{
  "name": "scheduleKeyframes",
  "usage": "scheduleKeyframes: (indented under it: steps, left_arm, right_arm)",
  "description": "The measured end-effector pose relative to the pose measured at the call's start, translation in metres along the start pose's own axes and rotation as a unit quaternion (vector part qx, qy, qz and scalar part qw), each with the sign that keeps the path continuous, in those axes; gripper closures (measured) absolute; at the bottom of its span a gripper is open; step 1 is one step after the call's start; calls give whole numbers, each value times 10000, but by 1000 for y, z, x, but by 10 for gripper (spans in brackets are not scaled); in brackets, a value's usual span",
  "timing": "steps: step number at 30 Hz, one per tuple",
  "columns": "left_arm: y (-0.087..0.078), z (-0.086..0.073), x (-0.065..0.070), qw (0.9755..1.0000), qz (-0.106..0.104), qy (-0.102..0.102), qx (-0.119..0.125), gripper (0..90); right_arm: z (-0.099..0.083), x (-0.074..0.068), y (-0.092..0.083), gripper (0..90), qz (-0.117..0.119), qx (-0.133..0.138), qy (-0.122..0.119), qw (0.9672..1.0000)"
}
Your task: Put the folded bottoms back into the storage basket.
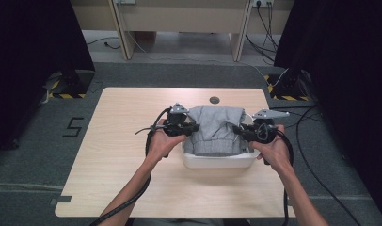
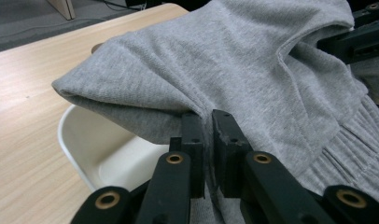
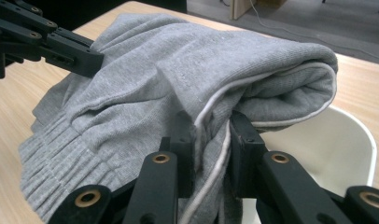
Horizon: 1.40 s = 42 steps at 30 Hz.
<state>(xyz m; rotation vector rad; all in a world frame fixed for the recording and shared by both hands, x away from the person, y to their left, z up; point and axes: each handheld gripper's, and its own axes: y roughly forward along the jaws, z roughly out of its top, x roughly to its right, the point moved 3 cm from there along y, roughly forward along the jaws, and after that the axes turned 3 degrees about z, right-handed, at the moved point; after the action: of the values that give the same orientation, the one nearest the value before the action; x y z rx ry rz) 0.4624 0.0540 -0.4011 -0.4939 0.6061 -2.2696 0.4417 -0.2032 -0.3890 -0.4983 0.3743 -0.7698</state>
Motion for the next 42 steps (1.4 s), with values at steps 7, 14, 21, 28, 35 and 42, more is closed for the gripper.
scheduleKeyframes:
  steps: [7,14,21,28,35,42]
  left_arm:
    - [18,-8,-3,9999,0,-88,-139,832]
    - [33,-18,-5,9994,17,-146,-329,831]
    - [42,-23,-7,9986,56,-120,-504,828]
    - [49,-27,-7,9978,85,-107,-655,826]
    - [54,-31,-9,9968,99,-133,-781,825]
    - [56,-33,-8,9957,152,-64,-909,816]
  right_arm:
    - [-10,11,10,750,-62,-153,56,9998]
    - [-20,18,21,750,-75,-306,132,9994]
    - [-28,21,29,749,-74,-438,221,9988]
    - [-36,25,36,746,-96,-547,317,9980]
    - [-40,25,43,744,-134,-711,323,9969]
    - [-43,24,49,739,-144,-818,325,9960]
